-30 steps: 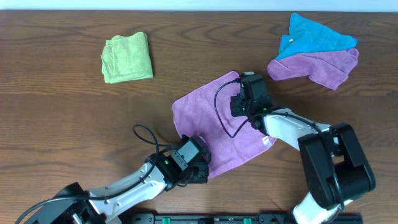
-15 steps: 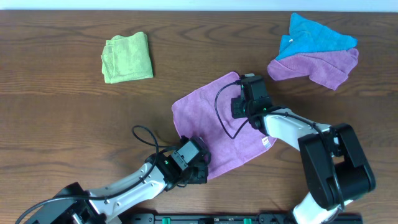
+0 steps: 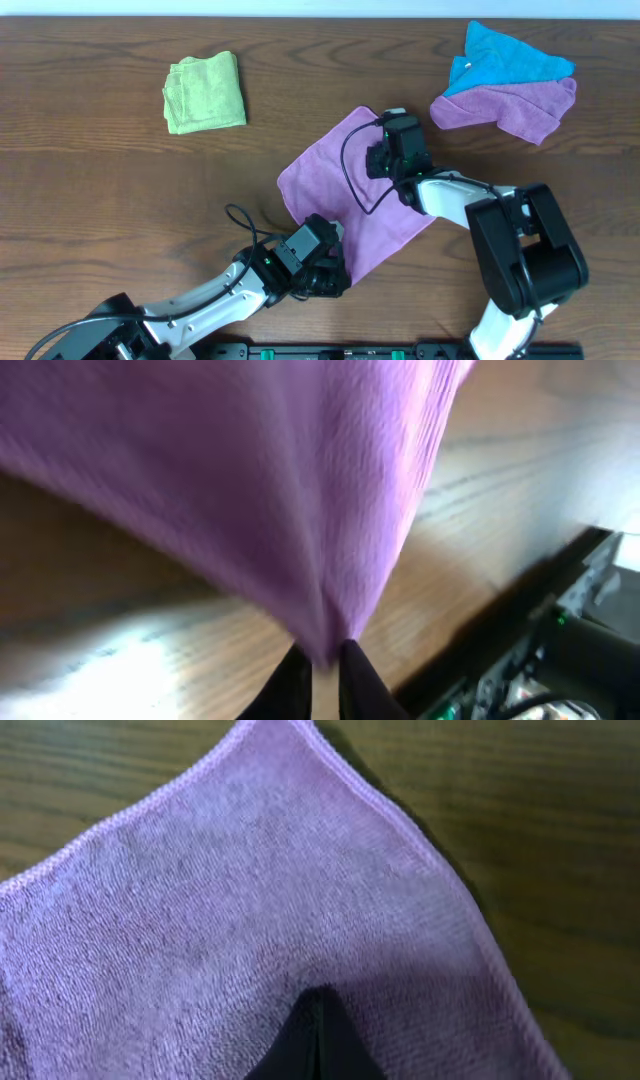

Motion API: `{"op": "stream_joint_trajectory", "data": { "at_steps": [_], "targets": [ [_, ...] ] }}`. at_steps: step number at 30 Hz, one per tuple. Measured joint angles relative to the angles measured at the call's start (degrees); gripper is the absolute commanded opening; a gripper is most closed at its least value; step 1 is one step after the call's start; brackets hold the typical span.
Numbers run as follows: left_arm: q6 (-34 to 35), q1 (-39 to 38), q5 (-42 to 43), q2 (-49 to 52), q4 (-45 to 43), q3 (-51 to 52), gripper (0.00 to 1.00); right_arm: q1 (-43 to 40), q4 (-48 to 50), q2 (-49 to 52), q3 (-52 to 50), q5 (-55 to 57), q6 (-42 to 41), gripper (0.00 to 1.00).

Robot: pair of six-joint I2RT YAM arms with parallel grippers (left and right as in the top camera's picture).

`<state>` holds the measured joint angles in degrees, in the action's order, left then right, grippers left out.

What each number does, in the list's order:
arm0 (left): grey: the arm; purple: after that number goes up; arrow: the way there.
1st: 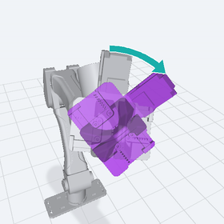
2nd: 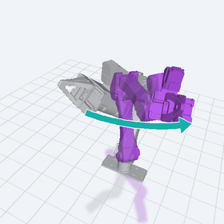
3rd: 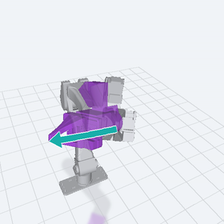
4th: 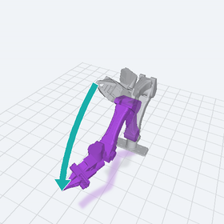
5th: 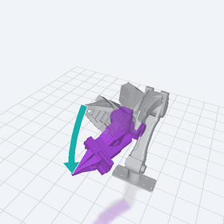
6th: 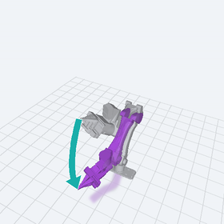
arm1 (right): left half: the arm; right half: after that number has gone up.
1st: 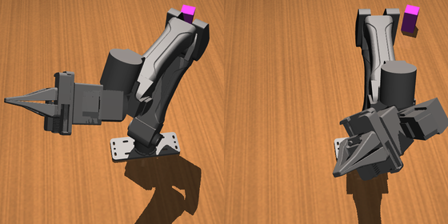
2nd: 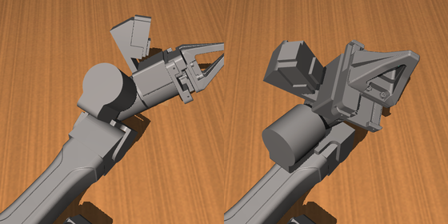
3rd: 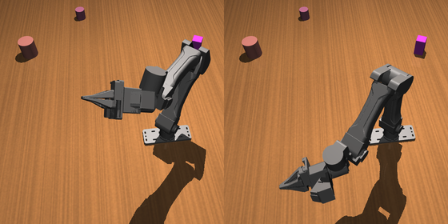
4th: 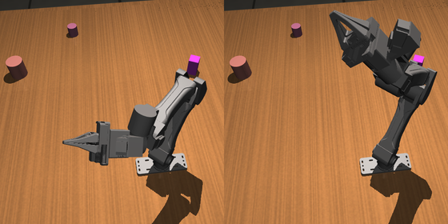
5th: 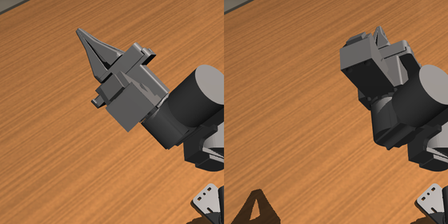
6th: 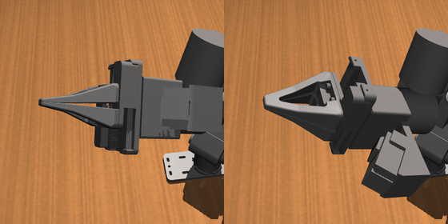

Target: Fold the cloth

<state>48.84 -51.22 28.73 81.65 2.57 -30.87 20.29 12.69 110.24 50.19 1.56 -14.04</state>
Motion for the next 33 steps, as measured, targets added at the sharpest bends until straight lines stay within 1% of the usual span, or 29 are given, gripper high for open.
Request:
{"op": "stream_joint_trajectory", "data": {
  "at_steps": [6,7,8,9,10,11,12,15,17,18,20,22,27,31,33],
  "targets": [
    [0.7,0.0,2.91,0.0,0.0,0.0,0.15,0.17,1.53,0.55,-0.02,1.05,-0.02,0.01],
    [0.72,0.0,3.1,0.0,0.0,0.0,0.17,0.22,1.57,0.57,-0.02,1.29,0.0,0.01],
    [0.7,0.0,3.28,0.0,0.0,0.0,0.23,0.26,1.66,0.61,-0.02,1.42,0.0,0.02],
    [0.55,0.0,3.5,0.0,0.0,0.0,0.36,0.28,1.73,0.63,-0.02,1.55,-0.02,0.02],
    [0.96,0.0,3.72,0.0,0.0,0.0,0.6,0.33,1.73,0.63,-0.02,1.68,-0.02,0.02],
    [0.79,0.0,3.89,0.0,0.04,0.0,0.7,0.33,1.73,0.63,-0.02,1.7,0.0,0.02],
    [0.85,0.0,3.89,0.0,0.09,0.0,0.72,0.33,1.75,0.66,-0.02,1.73,-0.02,0.02],
    [0.9,-0.02,3.28,0.0,1.01,0.0,0.71,0.33,1.75,0.66,0.0,1.75,-0.02,0.01],
    [0.79,-0.68,1.44,0.0,1.81,0.02,0.7,0.33,1.75,0.66,0.0,1.77,0.0,0.02],
    [0.7,-1.16,0.68,0.0,1.88,0.02,0.68,0.33,1.77,0.66,-0.02,1.77,0.0,0.01],
    [0.76,-2.78,-1.44,0.0,1.51,0.02,0.63,0.33,1.92,0.68,-0.02,1.84,-0.02,0.02],
    [0.68,-4.74,-3.89,0.0,0.44,0.02,0.61,0.33,2.19,0.74,-0.02,1.99,0.0,0.02],
    [1.44,-7.56,-11.72,0.07,-0.52,0.02,0.61,0.33,2.51,0.83,-0.07,2.14,-0.02,0.01],
    [3.26,-7.85,-17.42,2.34,-4.17,0.02,0.61,0.33,2.56,0.83,-0.09,2.08,-0.02,0.01],
    [4.33,-7.87,-18.99,4.5,-8.39,-0.04,0.61,0.33,2.6,0.83,-0.11,2.05,0.0,0.01]
  ]
}}
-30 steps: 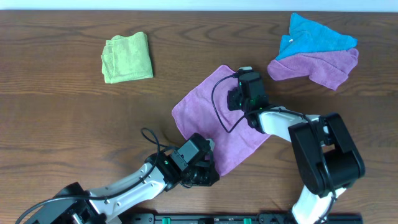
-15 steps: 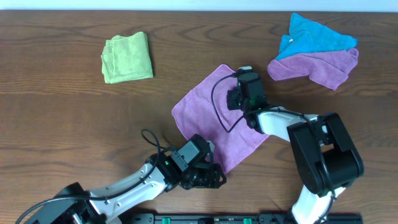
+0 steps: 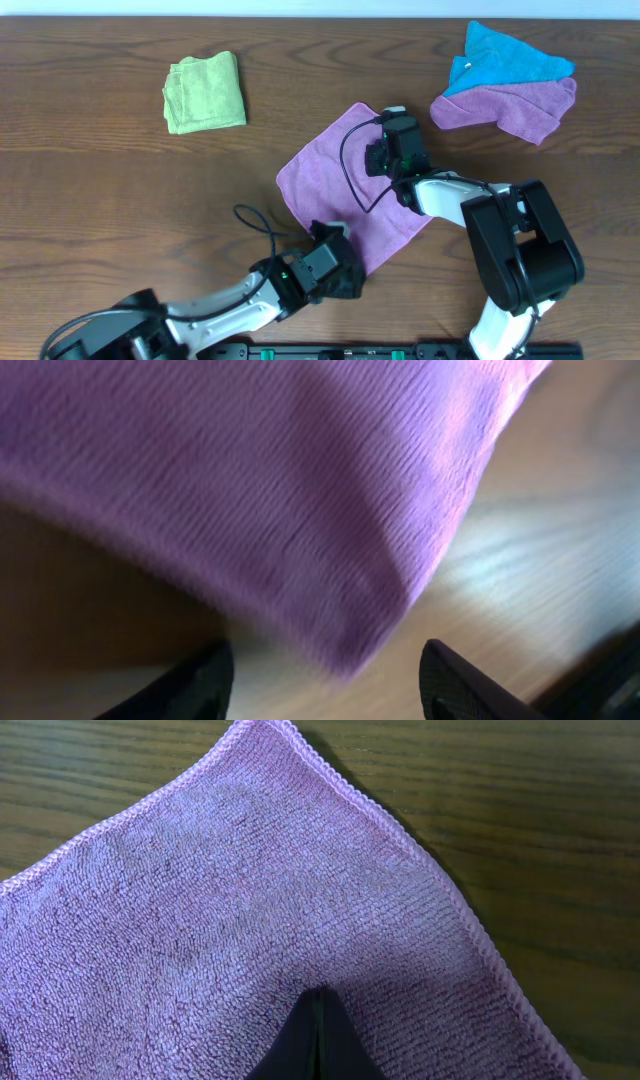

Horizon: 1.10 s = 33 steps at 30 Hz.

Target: Fold the cloth

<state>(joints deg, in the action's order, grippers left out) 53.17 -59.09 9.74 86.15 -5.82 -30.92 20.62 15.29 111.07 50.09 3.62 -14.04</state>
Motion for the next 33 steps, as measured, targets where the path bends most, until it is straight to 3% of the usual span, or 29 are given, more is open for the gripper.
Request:
{"op": "stream_joint_trajectory", "data": {
  "at_steps": [7,8,9,11,14,15,17,26,30,31,33],
  "targets": [
    [3.89,-0.07,0.61,7.17,-14.05,-1.05,0.61,-0.02,0.13,0.07,0.0,-0.11,0.0,0.01],
    [4.46,-0.07,1.2,7.69,-14.8,-1.16,0.57,-0.02,0.13,0.07,0.0,-0.11,0.0,0.01],
    [5.09,-0.04,1.73,7.89,-15.1,-1.22,0.47,-0.02,0.13,0.07,0.0,-0.09,0.0,0.01],
    [6.21,-0.02,2.95,8.31,-14.95,-1.25,0.18,-0.07,0.22,0.09,0.0,-0.07,0.0,0.01],
    [6.93,-0.04,5.92,9.64,-15.74,-0.52,0.15,-0.24,0.46,0.13,-0.02,-0.04,0.0,0.01],
    [6.97,-0.07,6.97,9.88,-16.46,-0.39,0.08,-0.31,0.61,0.17,-0.02,0.02,-0.02,0.02],
    [7.17,-0.07,9.51,10.34,-18.8,-0.17,0.06,-0.44,1.03,0.31,-0.07,0.09,0.0,0.02],
    [8.41,-0.04,18.97,10.47,-26.95,-0.04,0.08,-0.5,2.27,0.59,-0.28,0.7,-0.02,0.02],
    [8.66,-0.11,24.41,10.47,-24.52,-0.07,0.14,-0.52,3.06,0.98,-0.28,1.49,-0.02,0.02],
    [8.41,-0.15,25.31,10.47,-22.84,-0.02,0.2,-0.52,3.1,1.03,-0.28,1.6,-0.02,0.02],
    [8.13,-0.22,26.97,10.51,-18.62,0.07,0.55,-0.52,3.17,1.05,-0.28,1.66,-0.02,0.02]
  ]
}}
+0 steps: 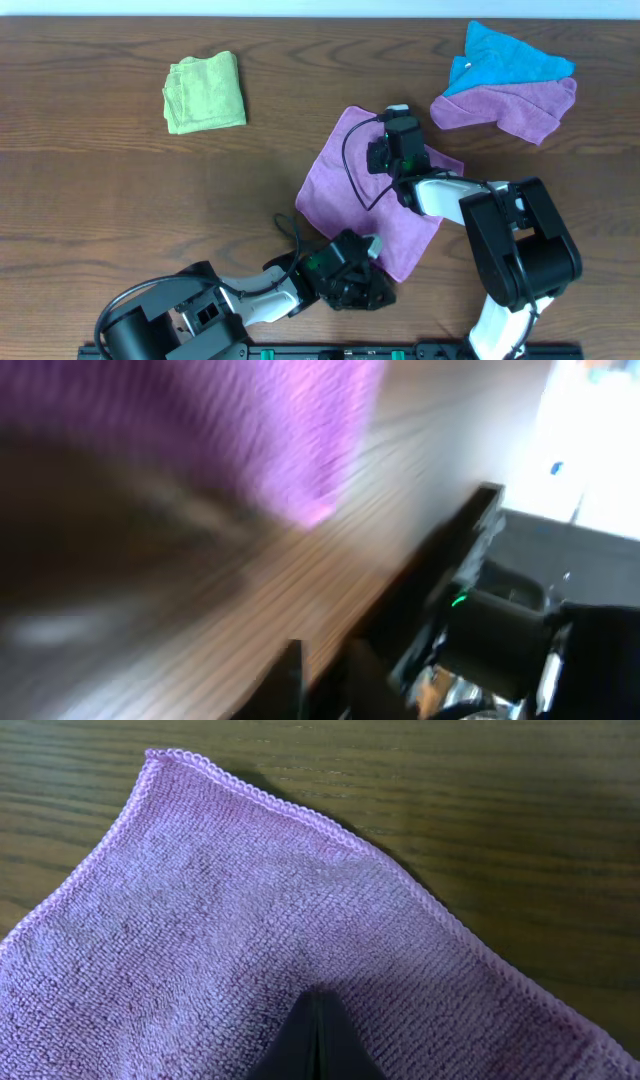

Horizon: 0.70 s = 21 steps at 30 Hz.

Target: Fold the cloth

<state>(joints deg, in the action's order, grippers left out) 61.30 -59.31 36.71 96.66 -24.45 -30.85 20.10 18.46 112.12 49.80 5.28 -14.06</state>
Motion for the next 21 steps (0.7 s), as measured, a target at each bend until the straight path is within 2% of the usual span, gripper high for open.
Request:
{"op": "stream_joint_trajectory", "data": {
  "at_steps": [1,2,7,8,9,10,11,12,13,14,21],
  "targets": [
    [-0.28,0.0,0.5,0.0,1.44,0.09,0.64,0.0,0.0,0.0,0.0,0.02,0.0,0.01],
    [-0.15,0.0,0.87,0.0,2.38,0.11,0.66,0.0,0.02,0.02,0.0,0.04,0.0,0.02],
    [-0.59,0.35,2.93,-0.28,2.03,-0.07,0.69,0.0,0.09,0.02,0.0,0.09,0.0,0.02],
    [-1.11,0.5,3.23,-0.28,2.12,-0.04,0.7,0.0,0.15,0.02,0.0,0.04,0.02,0.06],
    [-1.57,0.81,3.52,-0.35,2.19,-0.04,0.71,0.0,0.24,0.02,0.0,-0.17,-0.04,0.22],
    [-2.1,1.09,3.69,-0.48,2.45,-0.04,0.75,-0.07,0.5,0.13,-0.02,-0.63,-0.13,0.54],
    [-2.99,1.51,3.78,-0.76,2.93,-0.04,0.8,-0.11,0.92,0.24,-0.02,-1.4,-0.24,0.77],
    [-3.63,2.25,4.07,-1.33,3.32,-0.02,0.87,-0.13,1.27,0.28,-0.02,-2.34,-0.02,0.9],
    [-4.33,2.71,3.89,-1.81,3.65,0.0,0.9,-0.09,1.49,0.28,0.0,-3.43,0.04,0.89],
    [-5.84,3.89,3.72,-2.89,4.87,0.02,0.94,-0.07,1.79,0.26,0.09,-5.01,0.09,0.99],
    [-13.79,11.06,1.07,-13.33,16.59,0.2,0.98,-0.39,-3.48,-2.62,0.28,-10.32,0.46,0.99]
  ]
}}
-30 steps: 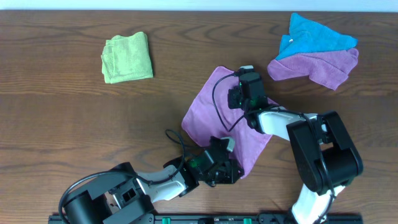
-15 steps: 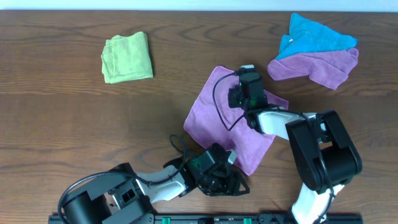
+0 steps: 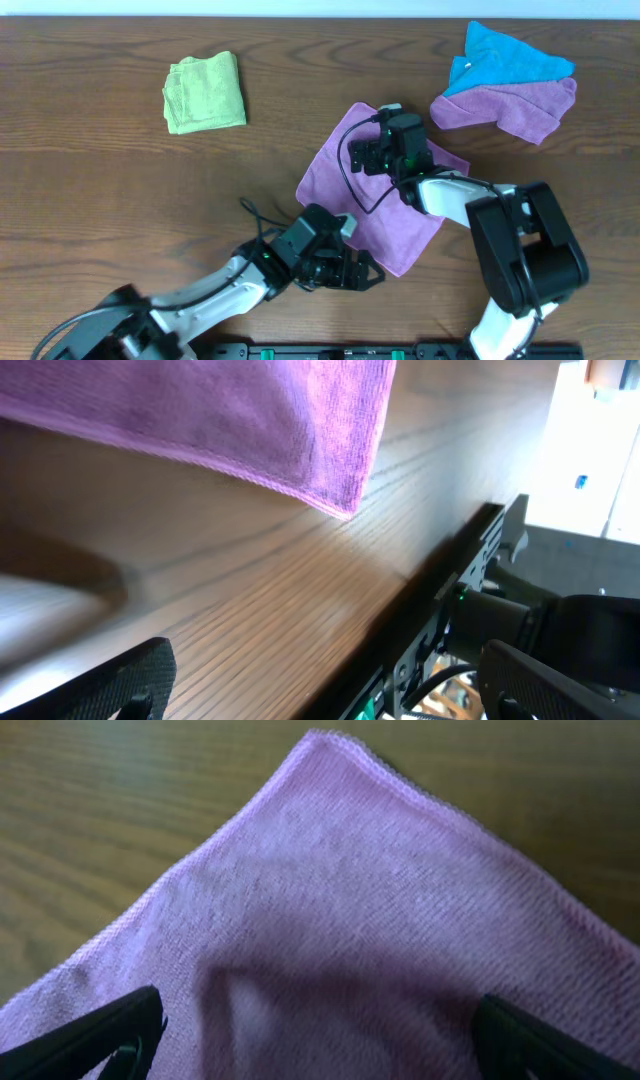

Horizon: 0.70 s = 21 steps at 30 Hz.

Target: Fold the cloth

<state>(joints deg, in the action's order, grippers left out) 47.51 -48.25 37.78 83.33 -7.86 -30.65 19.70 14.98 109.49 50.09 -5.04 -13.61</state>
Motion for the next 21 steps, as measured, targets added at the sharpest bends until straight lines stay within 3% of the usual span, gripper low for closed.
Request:
{"op": "stream_joint_trajectory", "data": {
  "at_steps": [4,12,21],
  "targets": [
    [-4.02,3.3,-1.33,-3.54,4.72,0.07,0.98,-0.09,-6.71,-5.05,-0.66,-3.72,-0.33,0.99],
    [-11.41,10.4,-6.03,-4.57,4.74,-0.39,0.96,-0.98,-26.62,-20.22,-0.85,-6.82,-6.62,0.99],
    [-23.58,17.29,-14.75,-4.46,11.65,-10.91,0.95,-2.78,-48.11,-28.89,-1.05,-6.03,-11.89,0.99]
  ]
}}
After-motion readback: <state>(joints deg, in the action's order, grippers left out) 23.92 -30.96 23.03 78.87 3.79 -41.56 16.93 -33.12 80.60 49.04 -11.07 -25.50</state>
